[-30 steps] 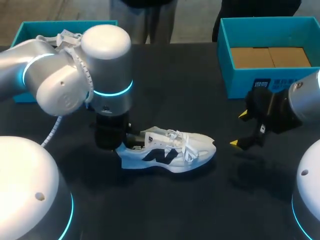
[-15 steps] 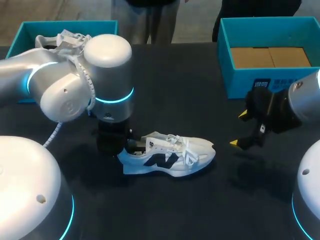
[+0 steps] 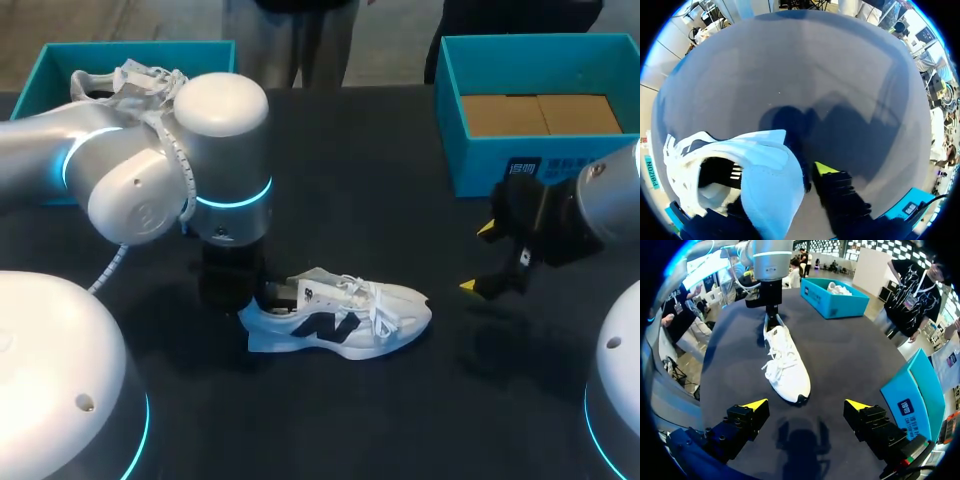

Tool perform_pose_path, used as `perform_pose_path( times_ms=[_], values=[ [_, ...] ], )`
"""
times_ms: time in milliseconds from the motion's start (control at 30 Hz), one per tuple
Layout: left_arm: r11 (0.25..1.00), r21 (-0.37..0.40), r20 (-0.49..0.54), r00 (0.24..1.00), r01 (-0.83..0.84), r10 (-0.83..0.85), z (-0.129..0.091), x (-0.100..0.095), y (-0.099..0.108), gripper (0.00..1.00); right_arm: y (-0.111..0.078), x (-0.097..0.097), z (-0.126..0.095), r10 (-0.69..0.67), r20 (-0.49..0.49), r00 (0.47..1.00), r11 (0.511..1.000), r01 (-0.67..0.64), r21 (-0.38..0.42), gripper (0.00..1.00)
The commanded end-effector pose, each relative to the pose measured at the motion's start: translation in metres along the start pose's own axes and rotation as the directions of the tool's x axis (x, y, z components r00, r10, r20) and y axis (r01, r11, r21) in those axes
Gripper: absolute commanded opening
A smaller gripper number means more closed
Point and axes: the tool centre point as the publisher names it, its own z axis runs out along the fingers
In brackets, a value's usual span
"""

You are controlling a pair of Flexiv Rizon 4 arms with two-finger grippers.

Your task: Take the shoe out of the shoebox, open the shoe tongue, remove and reinsert the insole, then place the shoe into the shoebox

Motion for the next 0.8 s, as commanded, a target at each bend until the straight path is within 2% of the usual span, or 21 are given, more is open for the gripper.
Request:
perform_pose_path(
  times_ms=[33,200,367,600,800],
  values=[
    [1.0,-0.018,0.022,1.0,0.001,0.0,-0.009,0.003,-0.005,1.0,0.0,0.001,0.0,0.0,0.003,1.0,1.0,-0.001,0.004,1.0],
    [0.998,-0.039,0.056,0.997,0.052,-0.05,-0.024,0.006,-0.007,1.0,0.0,0.001,0.0,0.0,0.003,1.0,1.0,-0.001,0.004,1.0],
    [0.988,-0.032,0.144,0.979,0.153,-0.147,-0.045,0.011,-0.011,1.0,0.0,0.001,0.0,0.0,0.003,1.0,1.0,-0.001,0.004,1.0],
    [0.946,-0.018,0.353,0.887,0.324,-0.297,-0.072,0.02,-0.02,1.0,0.0,0.001,0.0,0.0,0.003,1.0,1.0,-0.001,0.004,1.0],
    [0.908,0.028,0.463,0.8,0.418,-0.382,-0.087,0.03,-0.029,1.0,0.0,0.001,0.0,0.0,0.003,1.0,1.0,-0.001,0.004,1.0]
  ],
)
